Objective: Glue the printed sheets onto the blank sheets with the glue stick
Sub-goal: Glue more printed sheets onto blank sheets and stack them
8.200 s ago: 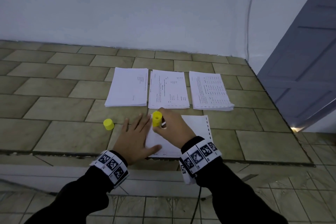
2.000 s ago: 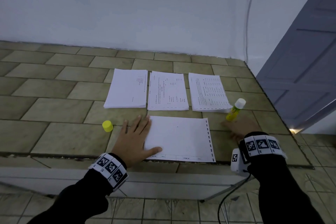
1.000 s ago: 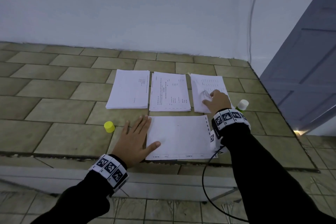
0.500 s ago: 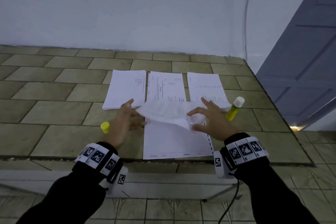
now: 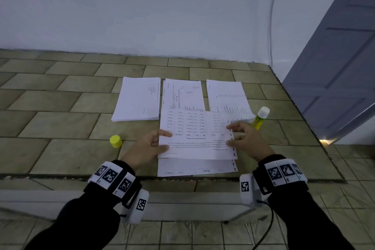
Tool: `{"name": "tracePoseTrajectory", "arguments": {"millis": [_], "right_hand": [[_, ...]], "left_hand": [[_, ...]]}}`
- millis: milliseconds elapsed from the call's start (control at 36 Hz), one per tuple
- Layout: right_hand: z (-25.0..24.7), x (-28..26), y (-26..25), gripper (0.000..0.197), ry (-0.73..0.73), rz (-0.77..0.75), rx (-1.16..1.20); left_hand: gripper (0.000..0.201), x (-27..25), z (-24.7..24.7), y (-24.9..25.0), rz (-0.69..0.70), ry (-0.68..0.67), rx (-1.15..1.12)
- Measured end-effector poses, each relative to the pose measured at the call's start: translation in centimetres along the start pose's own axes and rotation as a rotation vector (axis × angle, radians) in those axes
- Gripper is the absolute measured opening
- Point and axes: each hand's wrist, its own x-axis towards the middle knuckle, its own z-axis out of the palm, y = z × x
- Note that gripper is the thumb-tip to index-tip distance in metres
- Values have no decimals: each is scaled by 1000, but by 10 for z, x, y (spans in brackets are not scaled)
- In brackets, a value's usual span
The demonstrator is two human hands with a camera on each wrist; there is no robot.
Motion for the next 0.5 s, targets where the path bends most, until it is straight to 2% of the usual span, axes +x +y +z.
{"name": "tracePoseTrajectory", "arguments": {"millis": [111, 222, 306, 500], "right_hand": [[-1, 2, 0, 28, 5, 11, -60], [4, 3, 1, 22, -55, 18, -272], [10, 2, 3, 22, -70, 29, -369], [19, -4, 2, 23, -35, 8, -462]], "left_hand": [[21, -5, 3, -2, 11, 45, 71], [12, -7, 5, -3, 78, 115, 385], [13, -7, 5, -3, 130, 130, 555], [18, -9, 2, -3, 103, 136, 500]]}}
